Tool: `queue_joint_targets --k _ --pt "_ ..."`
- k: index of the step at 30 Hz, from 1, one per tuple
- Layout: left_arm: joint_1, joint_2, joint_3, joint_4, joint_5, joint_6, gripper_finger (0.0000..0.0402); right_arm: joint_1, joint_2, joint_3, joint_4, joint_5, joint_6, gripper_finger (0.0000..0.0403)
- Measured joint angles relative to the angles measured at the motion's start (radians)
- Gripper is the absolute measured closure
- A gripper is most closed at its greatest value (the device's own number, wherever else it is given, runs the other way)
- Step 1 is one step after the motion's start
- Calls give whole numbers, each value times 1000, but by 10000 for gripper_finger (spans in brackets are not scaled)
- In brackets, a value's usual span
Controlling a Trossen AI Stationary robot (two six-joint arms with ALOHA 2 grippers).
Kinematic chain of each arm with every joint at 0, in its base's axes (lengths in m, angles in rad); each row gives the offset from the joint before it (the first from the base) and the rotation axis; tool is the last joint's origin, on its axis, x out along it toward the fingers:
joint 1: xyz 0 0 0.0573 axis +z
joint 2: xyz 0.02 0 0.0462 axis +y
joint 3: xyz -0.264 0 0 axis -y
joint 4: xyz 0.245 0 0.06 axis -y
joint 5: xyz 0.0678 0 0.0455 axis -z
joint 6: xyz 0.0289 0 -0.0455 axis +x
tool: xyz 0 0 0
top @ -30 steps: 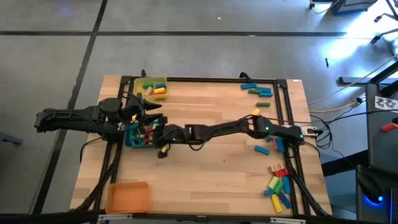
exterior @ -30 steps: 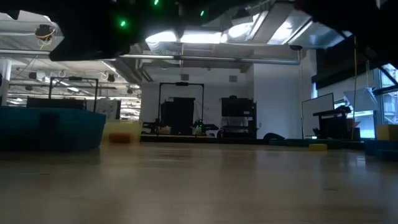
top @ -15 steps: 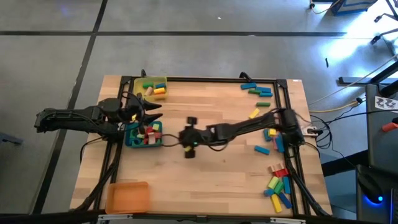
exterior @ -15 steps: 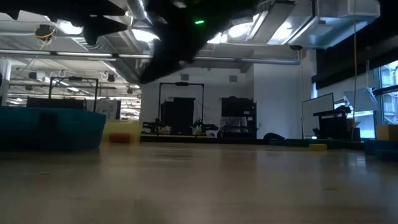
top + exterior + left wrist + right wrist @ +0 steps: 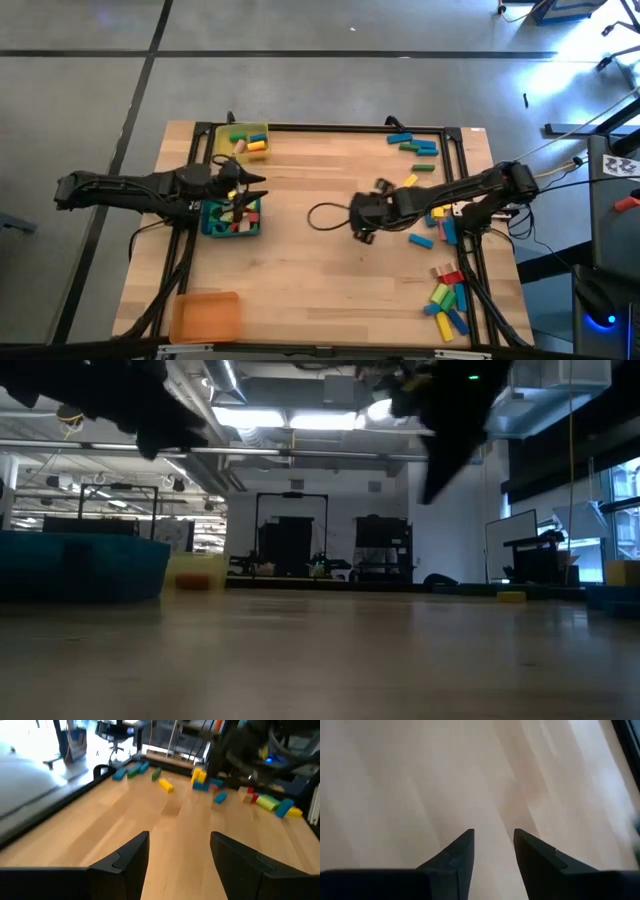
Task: Sort blocks by size
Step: Put the blue arch block into the blue bin
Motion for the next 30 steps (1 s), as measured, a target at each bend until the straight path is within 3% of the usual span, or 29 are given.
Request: queue_joint_targets --k 4,9,16,22,30 --pt "0 43 -56 41 0 -46 206 0 -30 0 -243 -11 214 265" --pt "-1 73 -112 90 0 -87 206 0 -31 -1 -462 -107 392 265" --pt "-29 80 -159 86 0 -128 206 -1 -31 -7 -465 -229 501 265" --pt "-54 78 -168 84 0 -103 206 -17 -31 -116 -474 -344 666 262" --pt "-60 78 -168 88 0 -72 206 -56 -30 -259 -396 -391 757 204"
